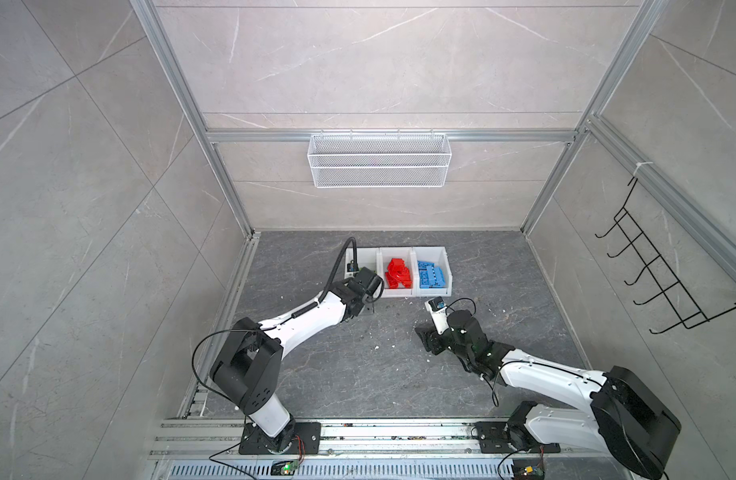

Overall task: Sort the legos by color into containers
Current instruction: 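Carry the last lime-green brick into the green compartment and release it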

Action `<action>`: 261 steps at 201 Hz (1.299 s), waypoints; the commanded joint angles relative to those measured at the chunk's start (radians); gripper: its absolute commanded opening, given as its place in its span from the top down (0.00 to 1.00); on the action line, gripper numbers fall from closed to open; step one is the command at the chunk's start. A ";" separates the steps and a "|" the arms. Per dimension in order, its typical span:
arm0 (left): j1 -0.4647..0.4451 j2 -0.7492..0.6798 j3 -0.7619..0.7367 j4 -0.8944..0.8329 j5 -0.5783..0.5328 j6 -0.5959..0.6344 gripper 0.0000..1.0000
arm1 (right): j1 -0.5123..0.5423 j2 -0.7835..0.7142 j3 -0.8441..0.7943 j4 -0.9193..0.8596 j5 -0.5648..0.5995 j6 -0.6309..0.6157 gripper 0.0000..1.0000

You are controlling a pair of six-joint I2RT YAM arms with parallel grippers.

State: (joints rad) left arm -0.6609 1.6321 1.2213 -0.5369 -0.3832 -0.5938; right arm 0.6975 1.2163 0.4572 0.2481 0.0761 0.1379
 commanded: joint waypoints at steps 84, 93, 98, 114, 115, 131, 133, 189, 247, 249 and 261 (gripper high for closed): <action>0.153 0.348 0.427 0.105 0.114 0.371 0.34 | 0.005 -0.009 0.001 -0.012 0.022 0.009 0.33; 0.156 0.379 0.451 0.103 0.113 0.376 0.34 | 0.005 -0.009 0.001 -0.009 0.023 0.009 0.33; 0.159 0.394 0.460 0.104 0.113 0.376 0.34 | 0.005 -0.009 0.000 -0.009 0.022 0.009 0.33; 0.171 0.430 0.471 0.128 0.134 0.367 0.34 | 0.005 -0.005 -0.001 -0.004 0.024 0.009 0.32; 0.171 0.431 0.471 0.131 0.135 0.366 0.34 | 0.005 -0.005 -0.001 -0.004 0.024 0.009 0.32; 0.177 0.456 0.469 0.163 0.162 0.370 0.34 | 0.005 0.002 0.000 0.000 0.028 0.007 0.32; 0.177 0.458 0.471 0.166 0.166 0.370 0.34 | 0.005 0.003 0.001 0.000 0.030 0.006 0.32; 0.180 0.464 0.461 0.200 0.187 0.379 0.33 | 0.005 0.014 0.001 0.006 0.049 -0.001 0.32; 0.181 0.308 0.366 0.244 0.111 0.389 0.00 | 0.005 -0.051 -0.023 0.019 0.121 0.009 0.29; 0.182 0.297 0.350 0.251 0.111 0.390 0.00 | 0.005 -0.060 -0.025 0.020 0.130 0.010 0.29; 0.182 0.198 0.268 0.301 0.099 0.390 0.00 | 0.005 -0.126 -0.053 0.042 0.188 0.017 0.27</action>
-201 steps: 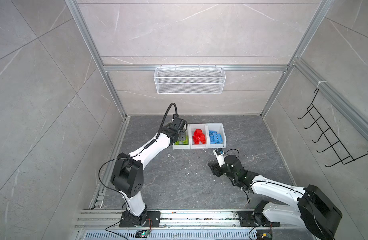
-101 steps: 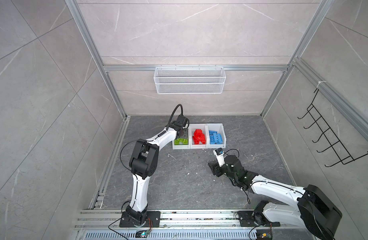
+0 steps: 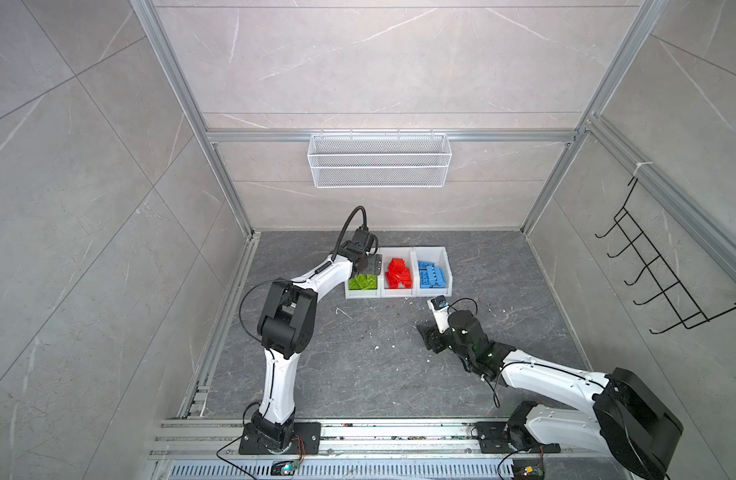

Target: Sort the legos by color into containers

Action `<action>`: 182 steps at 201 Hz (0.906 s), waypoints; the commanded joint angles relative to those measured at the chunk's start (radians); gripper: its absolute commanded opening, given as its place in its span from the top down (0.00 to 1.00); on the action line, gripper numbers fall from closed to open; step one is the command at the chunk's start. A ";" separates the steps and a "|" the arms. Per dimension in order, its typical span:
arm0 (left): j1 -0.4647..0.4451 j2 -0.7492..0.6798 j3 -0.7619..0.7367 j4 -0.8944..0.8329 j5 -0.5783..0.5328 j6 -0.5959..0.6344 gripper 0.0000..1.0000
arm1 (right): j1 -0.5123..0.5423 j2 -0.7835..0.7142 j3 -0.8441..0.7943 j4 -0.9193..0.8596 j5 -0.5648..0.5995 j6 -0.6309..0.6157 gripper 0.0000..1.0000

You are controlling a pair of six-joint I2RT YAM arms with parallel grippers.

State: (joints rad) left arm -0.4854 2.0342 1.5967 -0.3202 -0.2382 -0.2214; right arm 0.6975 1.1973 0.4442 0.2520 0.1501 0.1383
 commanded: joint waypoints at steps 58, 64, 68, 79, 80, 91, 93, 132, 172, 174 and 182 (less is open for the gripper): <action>0.020 -0.709 -0.615 0.265 -0.362 0.081 0.00 | -0.073 -0.293 -0.097 0.080 0.594 -0.059 0.10; 0.023 -0.766 -0.693 0.305 -0.399 0.090 0.00 | -0.097 -0.287 -0.108 0.097 0.595 -0.070 0.06; 0.025 -0.808 -0.750 0.341 -0.422 0.100 0.00 | -0.110 -0.281 -0.111 0.110 0.601 -0.071 0.02; 0.035 -0.921 -0.914 0.456 -0.470 0.131 0.00 | -0.134 -0.267 -0.098 0.092 0.615 -0.051 0.00; 0.037 -0.934 -0.933 0.467 -0.475 0.132 0.00 | -0.136 -0.265 -0.098 0.093 0.615 -0.051 0.00; 0.067 -1.046 -1.074 0.558 -0.510 0.133 0.00 | -0.154 -0.234 -0.088 0.111 0.631 -0.048 0.00; 0.076 -1.063 -1.099 0.570 -0.515 0.130 0.00 | -0.157 -0.228 -0.086 0.113 0.634 -0.047 0.00; 0.259 -1.204 -1.416 0.787 -0.435 0.090 0.00 | -0.295 -0.065 -0.097 0.298 0.574 -0.068 0.00; 0.419 -0.960 -1.354 0.922 -0.277 0.119 0.00 | -0.499 0.170 -0.056 0.444 0.383 -0.056 0.00; 0.419 -0.941 -1.352 0.936 -0.278 0.124 0.00 | -0.503 0.178 -0.059 0.465 0.383 -0.063 0.00; 0.425 -0.871 -1.350 1.013 -0.282 0.135 0.00 | -0.528 0.207 -0.082 0.577 0.363 -0.076 0.00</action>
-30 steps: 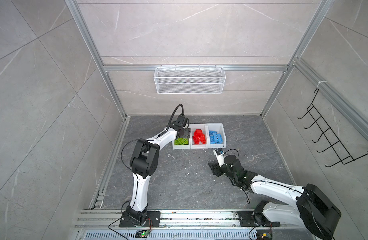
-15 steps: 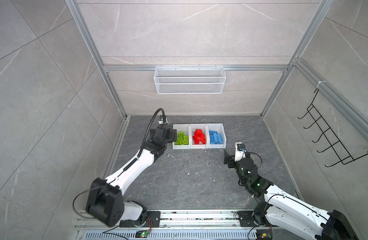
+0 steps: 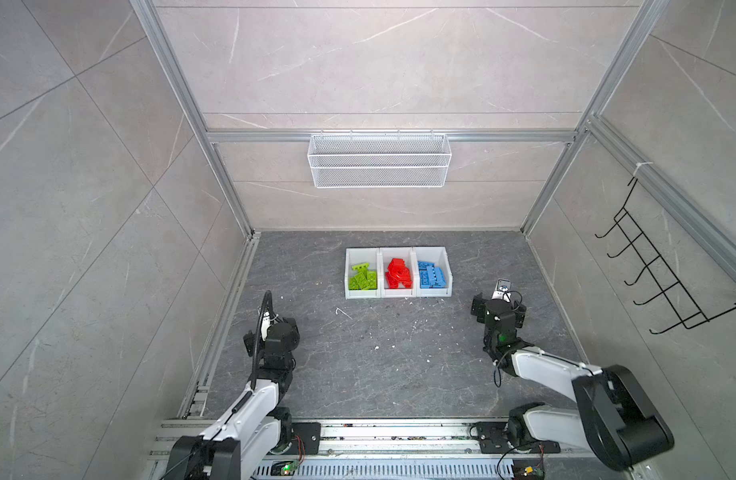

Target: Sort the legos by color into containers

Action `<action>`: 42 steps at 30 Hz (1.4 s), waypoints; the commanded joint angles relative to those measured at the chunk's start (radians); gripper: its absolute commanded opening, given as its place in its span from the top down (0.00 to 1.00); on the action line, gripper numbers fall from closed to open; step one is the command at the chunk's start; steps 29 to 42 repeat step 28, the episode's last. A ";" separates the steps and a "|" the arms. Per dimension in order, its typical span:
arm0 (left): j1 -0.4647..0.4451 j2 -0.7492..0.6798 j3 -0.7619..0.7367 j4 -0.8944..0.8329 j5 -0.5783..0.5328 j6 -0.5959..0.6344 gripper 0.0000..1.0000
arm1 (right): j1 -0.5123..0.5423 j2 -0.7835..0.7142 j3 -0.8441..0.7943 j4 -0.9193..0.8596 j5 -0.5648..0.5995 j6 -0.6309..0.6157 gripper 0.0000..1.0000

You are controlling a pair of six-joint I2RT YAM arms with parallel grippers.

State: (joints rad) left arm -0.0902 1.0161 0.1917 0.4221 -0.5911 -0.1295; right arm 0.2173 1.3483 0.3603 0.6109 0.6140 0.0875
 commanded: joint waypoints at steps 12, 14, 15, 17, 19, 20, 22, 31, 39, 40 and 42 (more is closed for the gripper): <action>0.099 0.486 0.159 0.447 0.339 0.088 0.00 | -0.087 0.178 -0.073 0.433 -0.310 -0.059 0.00; 0.102 0.495 0.155 0.471 0.339 0.091 0.00 | -0.096 0.184 -0.042 0.385 -0.321 -0.043 0.00; 0.102 0.489 0.159 0.456 0.340 0.088 0.00 | -0.098 0.171 -0.050 0.377 -0.309 -0.046 0.00; 0.102 0.486 0.158 0.447 0.342 0.088 0.00 | -0.096 0.187 -0.044 0.399 -0.319 -0.048 0.00; 0.102 0.481 0.162 0.430 0.345 0.085 0.00 | -0.098 0.180 -0.040 0.376 -0.318 -0.045 0.00; 0.103 0.485 0.158 0.444 0.343 0.087 0.00 | -0.097 0.182 -0.042 0.384 -0.318 -0.045 0.00; 0.102 0.482 0.162 0.434 0.344 0.086 0.00 | -0.098 0.184 -0.043 0.391 -0.321 -0.046 0.00; 0.103 0.484 0.160 0.438 0.344 0.087 0.00 | -0.098 0.183 -0.038 0.378 -0.327 -0.043 0.00; 0.103 0.484 0.160 0.438 0.344 0.087 0.00 | -0.098 0.183 -0.038 0.378 -0.327 -0.043 0.00; 0.103 0.484 0.160 0.438 0.344 0.087 0.00 | -0.098 0.183 -0.038 0.378 -0.327 -0.043 0.00; 0.103 0.484 0.160 0.438 0.344 0.087 0.00 | -0.098 0.183 -0.038 0.378 -0.327 -0.043 0.00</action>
